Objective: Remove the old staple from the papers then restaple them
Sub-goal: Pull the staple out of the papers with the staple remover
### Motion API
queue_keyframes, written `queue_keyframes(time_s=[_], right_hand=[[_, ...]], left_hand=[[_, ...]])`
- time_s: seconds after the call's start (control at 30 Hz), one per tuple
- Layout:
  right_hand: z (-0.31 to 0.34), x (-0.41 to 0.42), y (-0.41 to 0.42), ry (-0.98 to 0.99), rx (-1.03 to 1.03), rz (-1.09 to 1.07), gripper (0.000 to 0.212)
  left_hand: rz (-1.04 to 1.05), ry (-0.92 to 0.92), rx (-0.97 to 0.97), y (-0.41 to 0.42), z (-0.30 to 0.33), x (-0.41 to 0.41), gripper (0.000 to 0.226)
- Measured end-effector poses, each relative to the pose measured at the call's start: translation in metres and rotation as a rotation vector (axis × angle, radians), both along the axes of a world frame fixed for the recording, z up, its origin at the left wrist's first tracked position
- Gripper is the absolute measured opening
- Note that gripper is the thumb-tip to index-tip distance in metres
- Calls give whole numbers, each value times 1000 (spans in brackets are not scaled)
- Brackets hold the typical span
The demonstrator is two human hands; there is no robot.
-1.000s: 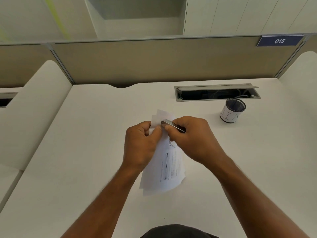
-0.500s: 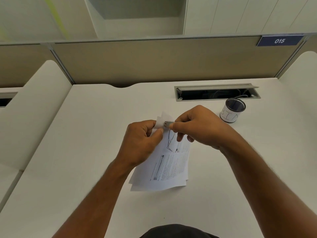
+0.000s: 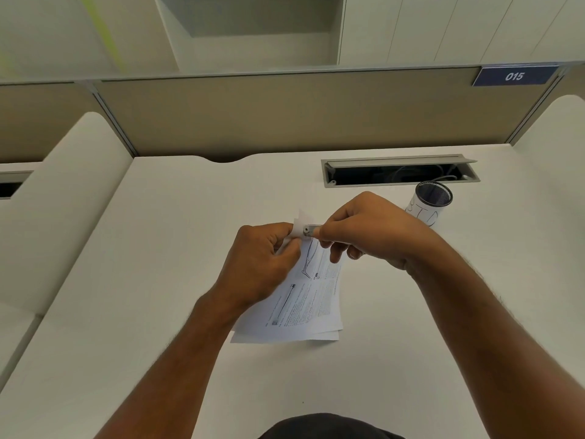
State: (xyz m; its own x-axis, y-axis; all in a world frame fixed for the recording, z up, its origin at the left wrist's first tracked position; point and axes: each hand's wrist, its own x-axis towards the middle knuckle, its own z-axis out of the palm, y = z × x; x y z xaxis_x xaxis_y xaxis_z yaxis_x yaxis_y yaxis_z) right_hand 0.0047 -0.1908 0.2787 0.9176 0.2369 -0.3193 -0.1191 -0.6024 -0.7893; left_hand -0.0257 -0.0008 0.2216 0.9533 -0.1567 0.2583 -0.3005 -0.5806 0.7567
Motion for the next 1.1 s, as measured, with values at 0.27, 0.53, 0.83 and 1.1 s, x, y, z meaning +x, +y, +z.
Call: queue_keyframes(time_s=[0.27,0.53,0.83,1.1], right_hand=[[-5,0,-2,-14,58,-24,26],[-28,6,-15,-185,360,-195,14],[-52,9,-21,-257,214,31,25],[-50,8,-18,-279,200,55,26]], left_hand=[[3,-9,-27,3,-2,2,20],[41,158,-292,8,-9,6,15],[19,274,-447,9,-10,9,9],[33,368,-485,11,-9,9,9]])
